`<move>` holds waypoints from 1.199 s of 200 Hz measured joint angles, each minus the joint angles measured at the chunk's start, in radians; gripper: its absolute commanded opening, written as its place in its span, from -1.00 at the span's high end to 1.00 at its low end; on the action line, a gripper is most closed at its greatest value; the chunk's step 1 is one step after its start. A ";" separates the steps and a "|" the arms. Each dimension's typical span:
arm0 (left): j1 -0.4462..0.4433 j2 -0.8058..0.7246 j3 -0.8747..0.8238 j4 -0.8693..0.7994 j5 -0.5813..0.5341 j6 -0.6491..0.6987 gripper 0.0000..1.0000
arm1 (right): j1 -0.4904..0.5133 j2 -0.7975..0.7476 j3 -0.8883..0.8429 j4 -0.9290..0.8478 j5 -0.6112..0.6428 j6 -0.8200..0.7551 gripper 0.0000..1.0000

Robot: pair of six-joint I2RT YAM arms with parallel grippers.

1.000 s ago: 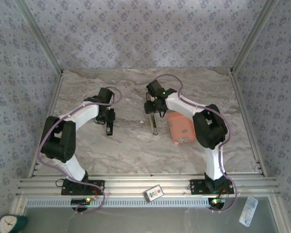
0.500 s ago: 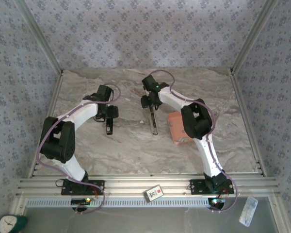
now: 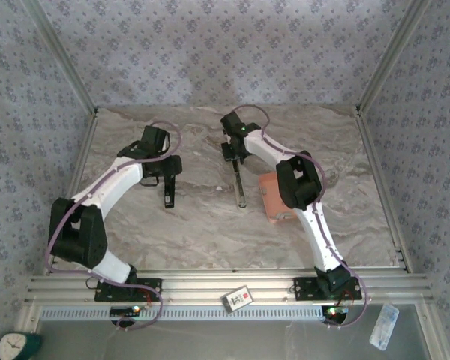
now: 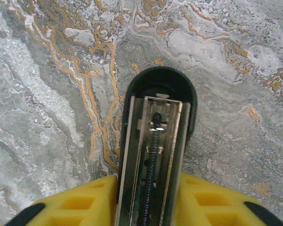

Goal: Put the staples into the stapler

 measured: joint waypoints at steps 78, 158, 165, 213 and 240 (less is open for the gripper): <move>0.079 -0.168 -0.101 0.076 0.103 0.000 -0.56 | 0.080 -0.206 -0.327 0.200 -0.059 -0.064 0.60; 0.086 -0.447 -0.493 0.521 0.362 0.066 -0.49 | 0.203 -0.584 -0.793 0.548 -0.291 -0.214 0.66; 0.086 -0.446 -0.517 0.558 0.392 0.077 -0.49 | 0.200 -0.600 -0.819 0.575 -0.318 -0.228 0.67; 0.081 -0.379 -0.626 0.788 0.589 0.153 -0.29 | 0.193 -0.648 -0.954 0.745 -0.502 -0.341 0.75; 0.061 -0.370 -0.657 0.854 0.677 0.211 -0.28 | 0.193 -0.651 -1.001 0.790 -0.571 -0.398 0.74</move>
